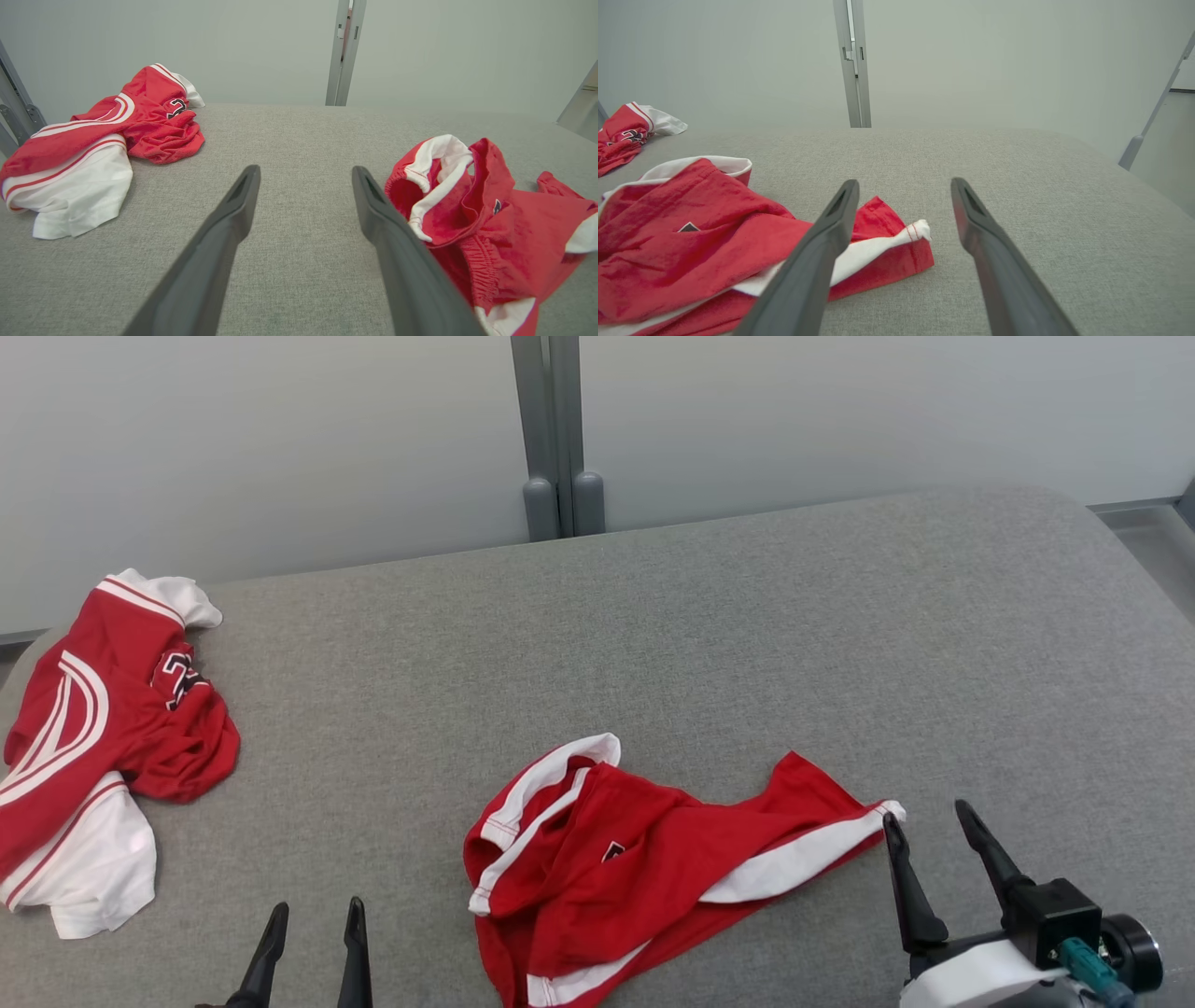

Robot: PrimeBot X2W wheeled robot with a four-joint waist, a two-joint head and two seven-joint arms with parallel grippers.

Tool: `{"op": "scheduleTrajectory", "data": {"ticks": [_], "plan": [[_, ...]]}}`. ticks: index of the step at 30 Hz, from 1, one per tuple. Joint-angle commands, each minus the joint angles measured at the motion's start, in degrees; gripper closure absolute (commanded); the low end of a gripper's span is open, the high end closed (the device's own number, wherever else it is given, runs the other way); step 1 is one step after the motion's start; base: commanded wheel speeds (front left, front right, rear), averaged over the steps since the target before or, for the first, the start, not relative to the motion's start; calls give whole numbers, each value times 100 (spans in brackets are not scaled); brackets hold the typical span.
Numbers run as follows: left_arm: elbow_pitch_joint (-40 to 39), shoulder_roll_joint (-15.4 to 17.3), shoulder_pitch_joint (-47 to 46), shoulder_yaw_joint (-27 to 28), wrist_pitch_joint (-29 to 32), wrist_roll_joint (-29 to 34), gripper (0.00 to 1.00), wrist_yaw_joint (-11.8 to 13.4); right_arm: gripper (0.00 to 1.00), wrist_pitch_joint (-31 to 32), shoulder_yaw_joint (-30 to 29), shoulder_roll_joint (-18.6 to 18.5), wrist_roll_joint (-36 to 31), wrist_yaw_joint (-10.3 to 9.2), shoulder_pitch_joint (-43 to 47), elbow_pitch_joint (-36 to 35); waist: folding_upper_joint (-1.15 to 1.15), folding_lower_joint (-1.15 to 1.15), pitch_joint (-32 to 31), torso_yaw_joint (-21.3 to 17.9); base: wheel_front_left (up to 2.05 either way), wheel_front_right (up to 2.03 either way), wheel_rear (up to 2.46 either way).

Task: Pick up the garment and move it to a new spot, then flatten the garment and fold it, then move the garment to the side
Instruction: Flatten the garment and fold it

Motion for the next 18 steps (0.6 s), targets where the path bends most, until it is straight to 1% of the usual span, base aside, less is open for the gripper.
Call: {"op": "scheduleTrajectory", "data": {"ticks": [1, 5, 7, 10, 14, 18], "plan": [[6, 5, -42, -36, -17, -85, 0, 36, 0, -17, -80, -4, -51, -8, -167, -1, 0, 0, -1, -3, 0, 0, 0], [285, 5, -69, -310, -11, -83, 0, 3, 0, -10, -85, -135, -174, -9, -306, 485, 0, 0, -31, -24, 0, 0, 0], [382, 8, -141, -441, 133, -222, 0, -16, 0, 212, 86, -327, -179, -9, -453, 733, 0, 0, -39, -32, 0, 0, 0], [298, 6, -159, -745, 706, -604, 0, -53, 0, 833, 261, -607, 17, -9, -638, 889, 0, 0, -18, -54, 0, 0, 0], [-117, 9, -10, -1127, 1542, -1059, 0, -86, 0, 1630, 477, -922, 398, -9, -922, 804, 0, 0, 48, -134, 0, 0, 0], [-601, 31, 149, -1482, 2308, -1223, 0, -99, 0, 2299, 915, -1275, 782, -9, -1131, 738, 0, 0, 110, -174, 0, 0, 0]]}}
